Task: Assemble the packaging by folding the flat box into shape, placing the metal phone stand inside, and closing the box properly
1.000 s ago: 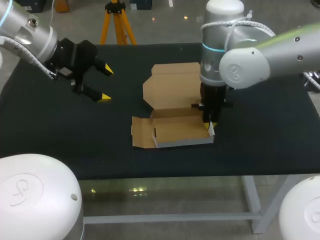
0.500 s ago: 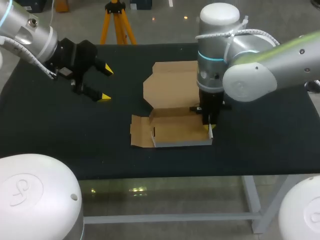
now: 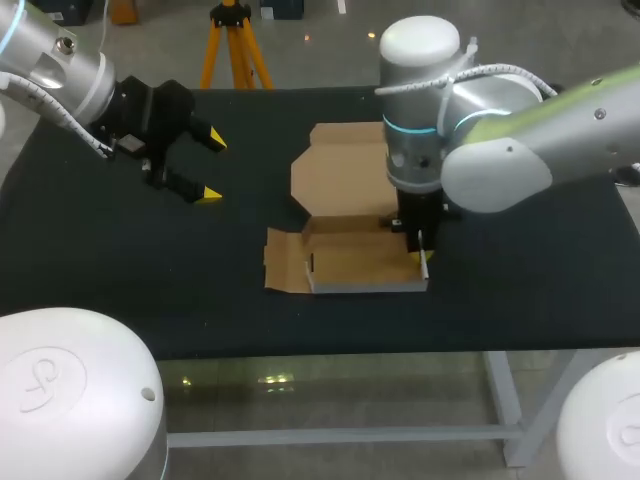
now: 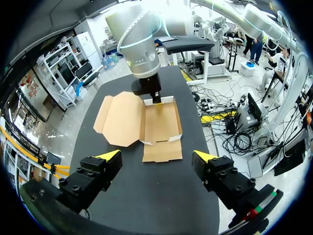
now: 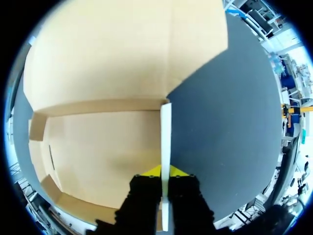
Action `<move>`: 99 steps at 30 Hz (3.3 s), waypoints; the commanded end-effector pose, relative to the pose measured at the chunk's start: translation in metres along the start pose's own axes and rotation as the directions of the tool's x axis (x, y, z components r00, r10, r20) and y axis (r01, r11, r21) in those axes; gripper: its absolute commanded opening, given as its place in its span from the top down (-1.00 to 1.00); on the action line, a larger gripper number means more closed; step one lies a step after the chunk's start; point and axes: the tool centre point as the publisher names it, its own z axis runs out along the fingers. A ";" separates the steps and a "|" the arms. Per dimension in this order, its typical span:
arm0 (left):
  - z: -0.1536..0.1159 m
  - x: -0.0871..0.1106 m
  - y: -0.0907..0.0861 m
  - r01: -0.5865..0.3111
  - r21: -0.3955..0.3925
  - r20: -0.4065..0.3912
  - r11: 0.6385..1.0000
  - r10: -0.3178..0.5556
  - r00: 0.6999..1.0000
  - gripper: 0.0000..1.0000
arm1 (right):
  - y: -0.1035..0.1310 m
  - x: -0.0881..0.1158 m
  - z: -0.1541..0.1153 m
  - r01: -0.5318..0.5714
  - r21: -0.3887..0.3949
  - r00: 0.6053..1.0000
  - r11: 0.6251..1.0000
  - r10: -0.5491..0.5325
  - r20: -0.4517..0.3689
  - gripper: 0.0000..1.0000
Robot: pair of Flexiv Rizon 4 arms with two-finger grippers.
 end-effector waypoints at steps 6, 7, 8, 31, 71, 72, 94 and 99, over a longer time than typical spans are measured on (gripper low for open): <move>-0.001 0.000 -0.001 0.001 -0.004 -0.002 1.000 -0.001 1.000 -1.00 | 0.008 0.008 0.001 -0.044 0.015 0.986 0.999 0.041 0.162 1.00; -0.001 0.000 -0.001 0.001 -0.004 -0.002 1.000 -0.001 1.000 -1.00 | 0.009 0.007 0.000 -0.053 0.012 0.983 0.999 0.050 0.177 1.00; -0.001 0.000 -0.001 0.001 -0.004 -0.002 1.000 -0.001 1.000 -1.00 | 0.009 0.007 0.001 -0.057 0.008 0.981 0.998 0.055 0.186 1.00; -0.001 0.000 -0.001 0.001 -0.004 -0.002 1.000 -0.001 1.000 -1.00 | -0.001 0.000 -0.012 0.050 -0.056 0.973 0.997 -0.061 -0.223 1.00; -0.001 0.000 -0.001 0.001 -0.004 -0.002 1.000 -0.001 1.000 -1.00 | -0.004 0.010 -0.003 0.038 0.066 0.989 0.997 -0.028 -0.142 1.00; -0.001 0.000 -0.001 0.001 -0.004 -0.002 1.000 -0.001 1.000 -1.00 | -0.004 0.010 -0.003 0.038 0.066 0.989 0.997 -0.028 -0.142 1.00; -0.002 -0.006 -0.014 0.565 -0.169 0.098 0.807 -0.557 0.825 -1.00 | -0.004 0.010 -0.003 0.038 0.066 0.989 0.997 -0.028 -0.142 1.00; 0.005 0.019 -0.016 0.806 -0.171 0.254 0.566 -0.765 0.591 -1.00 | -0.004 0.010 -0.003 0.038 0.066 0.989 0.997 -0.028 -0.142 1.00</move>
